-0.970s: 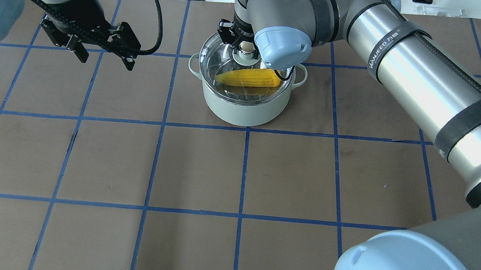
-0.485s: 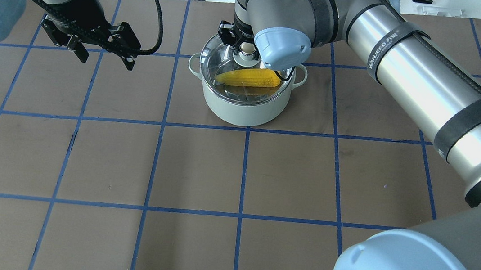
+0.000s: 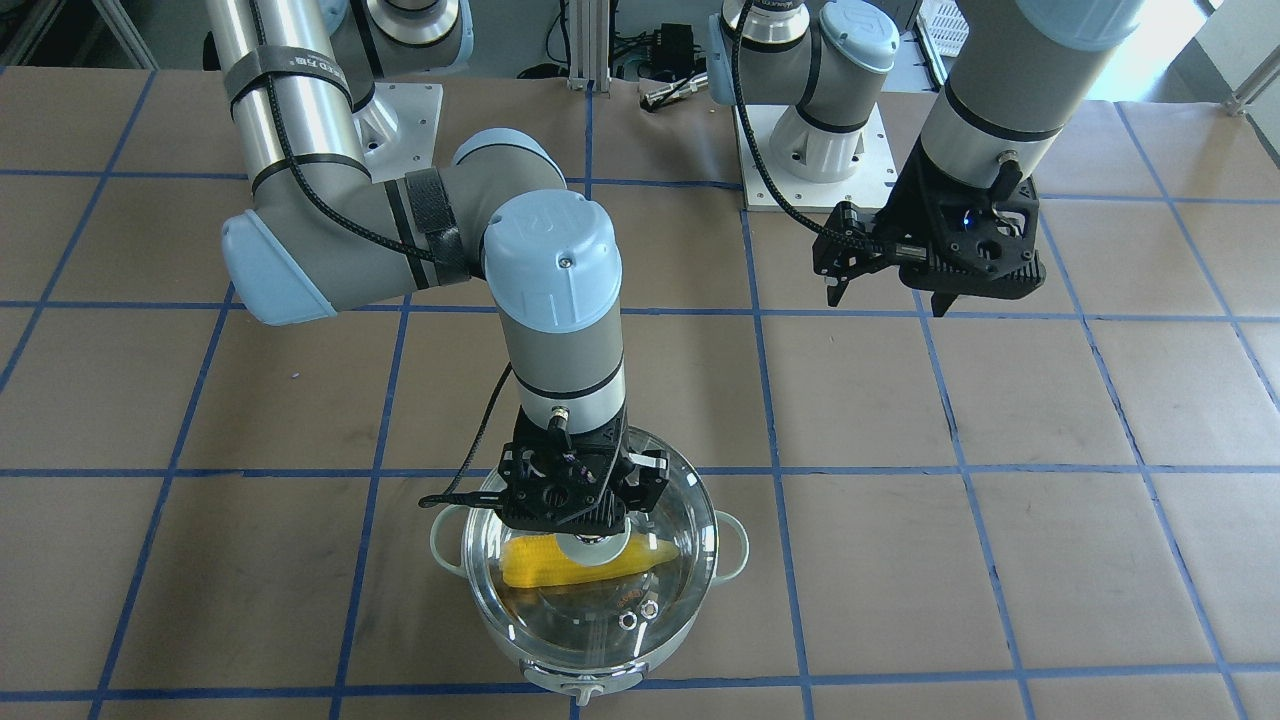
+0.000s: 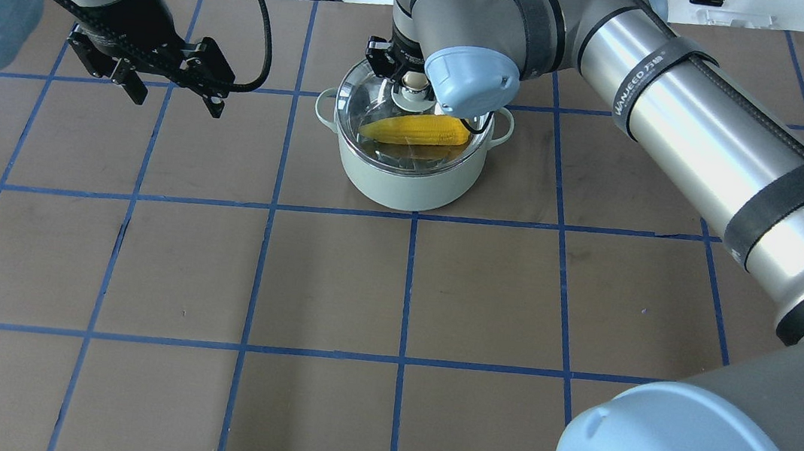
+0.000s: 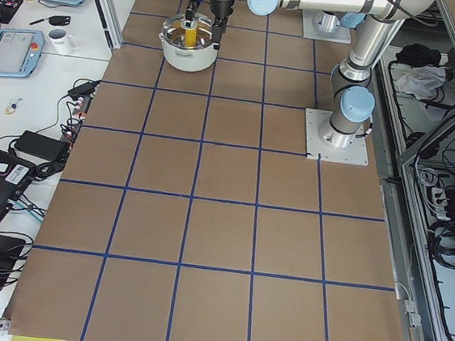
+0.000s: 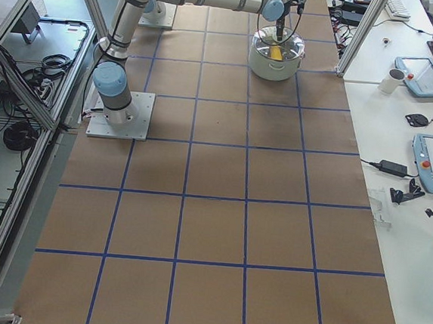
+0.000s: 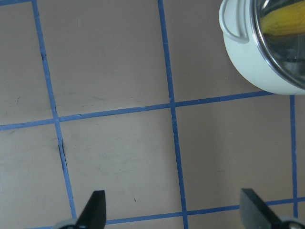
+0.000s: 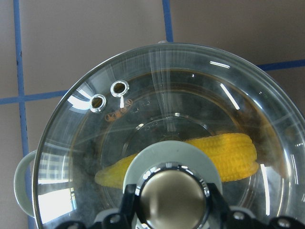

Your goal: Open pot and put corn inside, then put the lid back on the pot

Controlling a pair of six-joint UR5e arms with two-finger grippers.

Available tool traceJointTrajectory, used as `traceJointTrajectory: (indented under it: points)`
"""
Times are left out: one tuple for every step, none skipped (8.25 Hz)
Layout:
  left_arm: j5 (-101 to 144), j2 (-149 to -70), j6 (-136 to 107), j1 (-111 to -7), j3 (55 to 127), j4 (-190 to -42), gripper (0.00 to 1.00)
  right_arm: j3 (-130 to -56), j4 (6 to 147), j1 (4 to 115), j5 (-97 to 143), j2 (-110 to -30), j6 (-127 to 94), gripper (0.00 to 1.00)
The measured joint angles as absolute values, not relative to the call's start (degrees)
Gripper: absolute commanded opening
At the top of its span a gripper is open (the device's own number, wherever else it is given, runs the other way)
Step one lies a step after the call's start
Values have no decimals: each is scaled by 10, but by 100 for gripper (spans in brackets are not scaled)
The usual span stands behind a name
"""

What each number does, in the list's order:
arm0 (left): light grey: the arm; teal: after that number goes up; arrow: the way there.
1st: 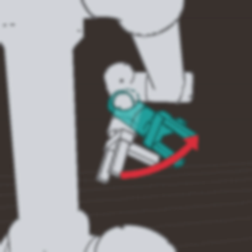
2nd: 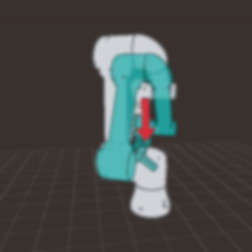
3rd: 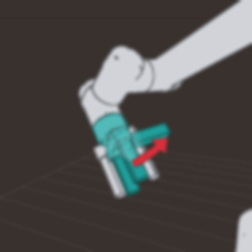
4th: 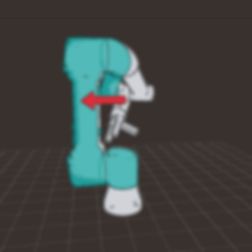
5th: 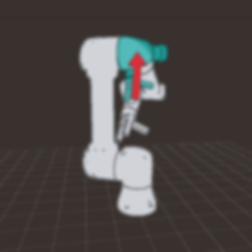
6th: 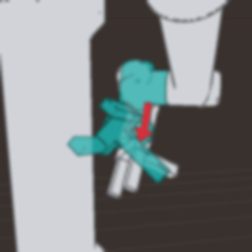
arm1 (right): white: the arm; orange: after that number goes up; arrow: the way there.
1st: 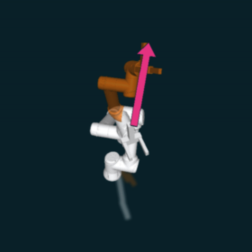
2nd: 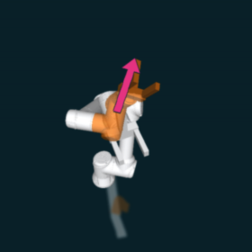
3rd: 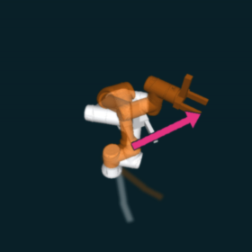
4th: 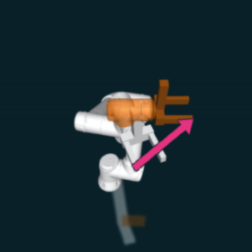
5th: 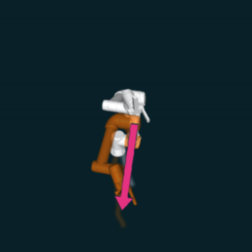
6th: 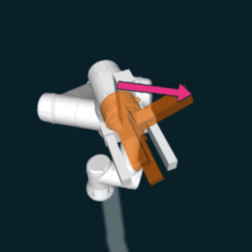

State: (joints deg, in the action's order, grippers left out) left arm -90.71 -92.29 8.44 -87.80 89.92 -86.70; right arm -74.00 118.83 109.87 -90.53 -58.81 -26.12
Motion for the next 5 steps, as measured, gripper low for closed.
traceJointTrajectory:
  points:
    - [-907, -923, 84, -878, 899, -868, 100, -740, 1188, 1099, -907, -588, -260, 19]
    - [-908, -924, 84, -878, 899, -868, 100, -740, 1188, 1099, -907, -588, -260, 19]
    - [-908, -925, 84, -878, 899, -868, 100, -741, 1188, 1099, -907, -588, -260, 21]
    - [-908, -925, 84, -878, 899, -868, 100, -741, 1188, 1099, -907, -587, -261, 26]
    - [-908, -925, 84, -878, 899, -868, 100, -741, 1188, 1099, -907, -587, -263, 49]
